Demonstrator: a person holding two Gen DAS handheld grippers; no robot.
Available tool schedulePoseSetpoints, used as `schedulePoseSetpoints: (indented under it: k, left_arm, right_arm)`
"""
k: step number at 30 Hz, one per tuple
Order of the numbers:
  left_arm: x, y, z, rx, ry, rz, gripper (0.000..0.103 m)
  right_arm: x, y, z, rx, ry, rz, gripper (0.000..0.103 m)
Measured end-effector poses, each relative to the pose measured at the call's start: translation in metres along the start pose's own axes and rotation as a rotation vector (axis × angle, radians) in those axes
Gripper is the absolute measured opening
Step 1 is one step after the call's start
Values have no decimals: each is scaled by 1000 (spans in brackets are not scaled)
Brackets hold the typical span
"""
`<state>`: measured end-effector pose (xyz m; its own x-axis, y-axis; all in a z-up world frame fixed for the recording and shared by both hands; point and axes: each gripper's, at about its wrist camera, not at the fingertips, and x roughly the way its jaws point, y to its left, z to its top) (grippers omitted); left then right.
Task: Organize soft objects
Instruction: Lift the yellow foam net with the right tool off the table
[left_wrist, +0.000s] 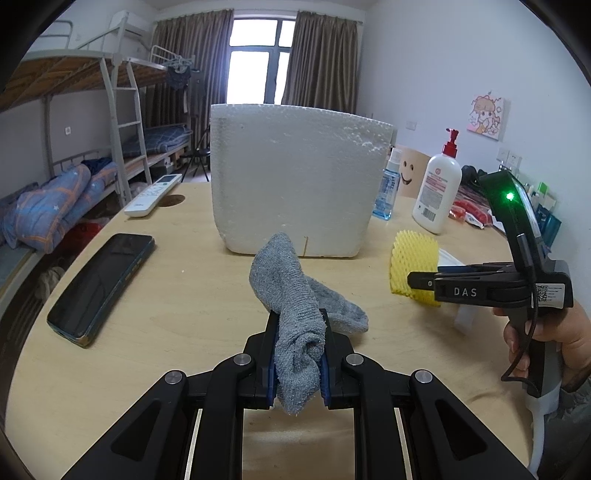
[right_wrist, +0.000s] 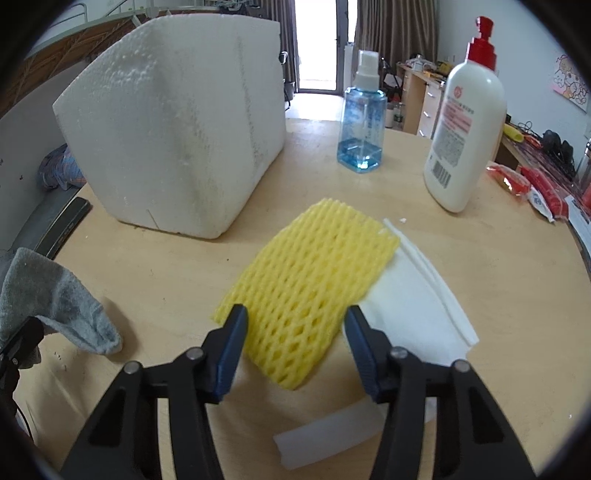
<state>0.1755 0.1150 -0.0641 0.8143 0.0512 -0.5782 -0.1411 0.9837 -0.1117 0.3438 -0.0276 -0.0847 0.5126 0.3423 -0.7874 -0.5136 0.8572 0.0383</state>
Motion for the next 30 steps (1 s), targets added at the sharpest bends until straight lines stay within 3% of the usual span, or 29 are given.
schedulePoseSetpoints:
  k: [3,10,15,30]
  left_arm:
    - [0,-1,0,3,0,-1,18]
    - [-3,-2,1,3,-8,-4,18]
    - [-9,-3,4,10,-16,-5,18]
    - [-43,-20,9,57,-88,-9,18]
  right_arm:
    - [0,0,2,-1,-9,10,42]
    - [-7,2,2,-9,-42,89,24]
    - [-23,5,2,-18,-86,123,17]
    - [-85,6,-15,-32,-231,187,16]
